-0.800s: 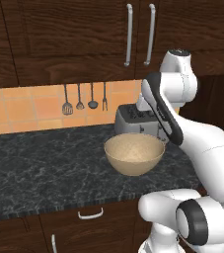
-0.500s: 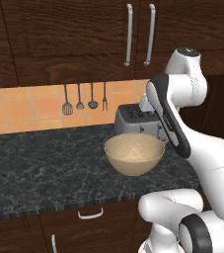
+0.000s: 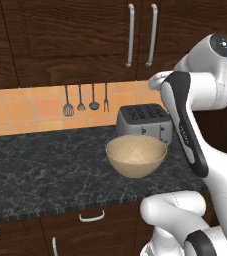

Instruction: Open the cabinet, pick up the bread from the cabinet and place it in the basket. Then move the basket to the dining counter.

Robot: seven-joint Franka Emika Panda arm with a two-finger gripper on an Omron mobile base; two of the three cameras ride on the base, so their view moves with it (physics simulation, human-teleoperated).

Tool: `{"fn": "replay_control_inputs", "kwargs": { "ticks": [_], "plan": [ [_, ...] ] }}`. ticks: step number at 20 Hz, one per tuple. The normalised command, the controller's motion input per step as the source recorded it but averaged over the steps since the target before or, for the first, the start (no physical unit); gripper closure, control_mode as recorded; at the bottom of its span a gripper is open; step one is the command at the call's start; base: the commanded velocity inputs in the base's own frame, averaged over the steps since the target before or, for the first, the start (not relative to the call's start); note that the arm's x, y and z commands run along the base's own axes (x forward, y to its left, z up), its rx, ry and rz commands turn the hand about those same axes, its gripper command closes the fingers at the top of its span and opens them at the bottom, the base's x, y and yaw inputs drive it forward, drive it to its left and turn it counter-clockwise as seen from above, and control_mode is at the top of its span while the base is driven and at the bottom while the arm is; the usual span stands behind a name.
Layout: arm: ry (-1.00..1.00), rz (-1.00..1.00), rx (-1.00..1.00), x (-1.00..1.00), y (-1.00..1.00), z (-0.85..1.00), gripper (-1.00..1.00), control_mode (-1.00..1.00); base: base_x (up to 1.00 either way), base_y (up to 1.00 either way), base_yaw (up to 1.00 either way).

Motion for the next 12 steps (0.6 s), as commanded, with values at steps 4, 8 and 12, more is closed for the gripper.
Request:
{"fn": "replay_control_inputs", "kwargs": {
  "ticks": [4, 8, 12],
  "plan": [
    [-0.16, -0.01, 0.00, 0.30, 0.00, 0.88, -1.00, -1.00, 0.00, 0.00, 0.00],
    [0.05, 0.00, 0.00, 0.58, 0.01, 0.51, -1.00, -1.00, 0.00, 0.00, 0.00],
    [-0.01, 0.00, 0.00, 0.56, 0.00, 0.32, -1.00, -1.00, 0.00, 0.00, 0.00]
  ]
}}
